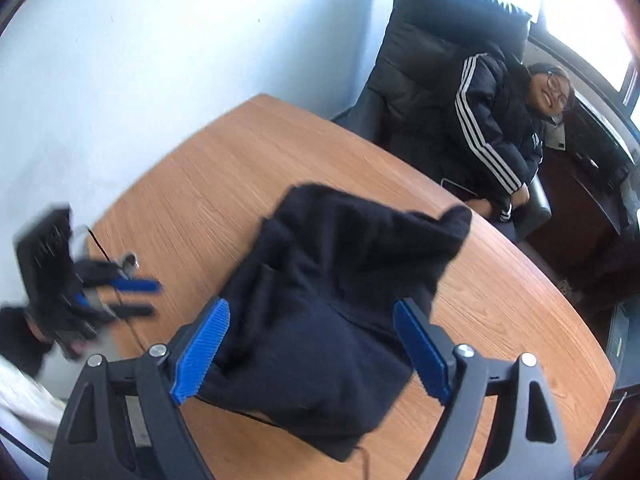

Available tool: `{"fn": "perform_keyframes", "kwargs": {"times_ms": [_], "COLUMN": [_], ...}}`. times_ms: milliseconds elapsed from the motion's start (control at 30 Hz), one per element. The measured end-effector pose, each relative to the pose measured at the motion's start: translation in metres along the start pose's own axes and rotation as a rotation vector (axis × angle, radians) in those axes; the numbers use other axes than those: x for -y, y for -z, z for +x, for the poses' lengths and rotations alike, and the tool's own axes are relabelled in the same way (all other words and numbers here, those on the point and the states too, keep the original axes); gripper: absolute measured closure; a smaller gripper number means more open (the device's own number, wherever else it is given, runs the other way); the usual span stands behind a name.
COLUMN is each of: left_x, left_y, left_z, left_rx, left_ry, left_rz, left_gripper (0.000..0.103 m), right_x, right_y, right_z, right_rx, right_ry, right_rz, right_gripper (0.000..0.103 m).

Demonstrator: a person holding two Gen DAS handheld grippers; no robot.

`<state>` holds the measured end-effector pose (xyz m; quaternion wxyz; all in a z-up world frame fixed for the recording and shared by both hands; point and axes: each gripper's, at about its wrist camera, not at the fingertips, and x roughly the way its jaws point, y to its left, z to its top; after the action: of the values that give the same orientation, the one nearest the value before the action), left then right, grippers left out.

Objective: Fold clothes

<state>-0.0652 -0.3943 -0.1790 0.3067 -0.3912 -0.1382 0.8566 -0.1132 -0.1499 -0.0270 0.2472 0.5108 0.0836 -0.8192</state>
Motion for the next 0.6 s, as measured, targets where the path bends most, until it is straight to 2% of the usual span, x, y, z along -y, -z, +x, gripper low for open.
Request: {"fn": "perform_keyframes", "kwargs": {"times_ms": [67, 133, 233, 300, 333, 433, 500, 533, 600], "left_x": [0.012, 0.019, 0.020, 0.014, 0.008, -0.006, 0.000, 0.005, 0.023], "left_y": [-0.003, -0.003, 0.002, 0.009, 0.017, 0.034, 0.031, 0.025, 0.014], "left_z": [0.012, 0.009, 0.005, 0.005, 0.010, 0.021, 0.020, 0.016, 0.014], "left_rx": [-0.012, -0.031, -0.030, -0.020, -0.040, -0.097, -0.074, -0.050, -0.013], "left_ry": [-0.009, -0.016, -0.030, -0.041, -0.049, -0.073, -0.042, -0.033, -0.014], "left_rz": [0.018, 0.030, 0.030, 0.014, 0.000, -0.030, -0.011, 0.012, 0.063], "left_gripper": [0.075, 0.075, 0.073, 0.068, 0.068, 0.068, 0.068, 0.067, 0.063], "right_x": [0.009, 0.004, -0.031, -0.052, -0.056, -0.067, -0.079, -0.085, -0.090], "right_y": [0.016, 0.030, 0.037, 0.039, 0.037, 0.040, 0.045, 0.047, 0.043], "right_z": [0.035, 0.080, 0.108, 0.121, 0.124, 0.140, 0.147, 0.146, 0.125], "right_rx": [-0.033, -0.069, -0.063, -0.051, -0.039, -0.060, -0.079, -0.076, -0.018], "right_ry": [0.004, -0.049, -0.127, -0.175, -0.190, -0.166, -0.140, -0.129, -0.163], "right_rz": [-0.037, -0.034, -0.097, -0.129, -0.124, -0.141, -0.187, -0.213, -0.233], "right_gripper": [0.029, 0.040, 0.052, 0.054, 0.054, 0.053, 0.052, 0.046, 0.045]}}
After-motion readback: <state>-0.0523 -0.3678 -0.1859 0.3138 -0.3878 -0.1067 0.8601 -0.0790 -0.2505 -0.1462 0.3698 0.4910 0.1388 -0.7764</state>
